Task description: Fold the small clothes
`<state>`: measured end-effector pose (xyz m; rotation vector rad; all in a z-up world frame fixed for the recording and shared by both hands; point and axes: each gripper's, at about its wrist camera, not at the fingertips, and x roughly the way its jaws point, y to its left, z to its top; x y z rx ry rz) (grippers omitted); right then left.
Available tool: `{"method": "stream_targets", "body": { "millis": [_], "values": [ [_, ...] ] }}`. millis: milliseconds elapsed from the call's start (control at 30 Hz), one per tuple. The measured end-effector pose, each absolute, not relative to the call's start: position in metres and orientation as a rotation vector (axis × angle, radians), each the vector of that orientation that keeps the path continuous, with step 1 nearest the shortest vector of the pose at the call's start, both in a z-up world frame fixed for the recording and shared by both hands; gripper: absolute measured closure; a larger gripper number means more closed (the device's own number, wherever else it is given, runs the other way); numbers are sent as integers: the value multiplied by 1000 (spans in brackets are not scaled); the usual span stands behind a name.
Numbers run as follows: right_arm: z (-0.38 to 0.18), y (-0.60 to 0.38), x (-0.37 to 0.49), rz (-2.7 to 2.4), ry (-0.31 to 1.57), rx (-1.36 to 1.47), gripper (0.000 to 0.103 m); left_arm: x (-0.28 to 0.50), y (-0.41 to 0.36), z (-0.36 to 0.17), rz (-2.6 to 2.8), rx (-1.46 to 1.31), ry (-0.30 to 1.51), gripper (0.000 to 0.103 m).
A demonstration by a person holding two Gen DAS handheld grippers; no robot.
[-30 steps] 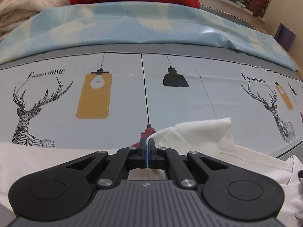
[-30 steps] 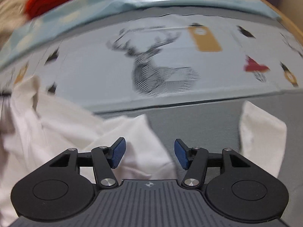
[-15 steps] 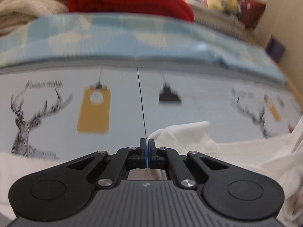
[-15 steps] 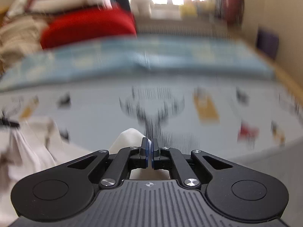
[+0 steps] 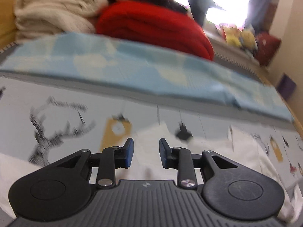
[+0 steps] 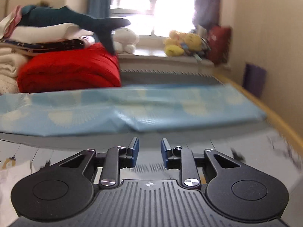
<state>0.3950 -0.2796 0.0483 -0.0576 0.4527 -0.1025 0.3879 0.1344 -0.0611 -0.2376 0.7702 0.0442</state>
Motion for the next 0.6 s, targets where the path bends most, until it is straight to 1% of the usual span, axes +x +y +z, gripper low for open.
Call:
{"method": "stream_targets", "body": {
  "millis": [33,67,167,233,300,367,433,467,500,600],
  "values": [
    [37,-288,380,-132,468,-36,68,384,130,-70,29,-245,799,72],
    [25,-301,365,-172,491,3,67,385,125,-75,11,-253,834,72],
    [-18,-359,322,-323,571,215,67,386,113,-96,0,-220,937,72],
    [-38,-399,307,-464,669,340,65,382,103,-103,29,-170,984,72],
    [-44,-436,293,-516,651,500,65,379,94,-103,41,-132,989,72],
    [-44,-458,289,-534,636,498,65,374,86,-96,31,-115,973,72],
    [-48,-469,287,-531,669,456,65,372,78,-87,19,-100,949,72],
    [-55,-472,282,-512,689,487,61,371,73,-85,16,-88,939,72],
    [-62,-475,281,-480,712,537,60,370,69,-83,17,-75,931,72],
    [-77,-475,294,-441,773,567,60,373,59,-81,20,-43,932,72]
  ]
}}
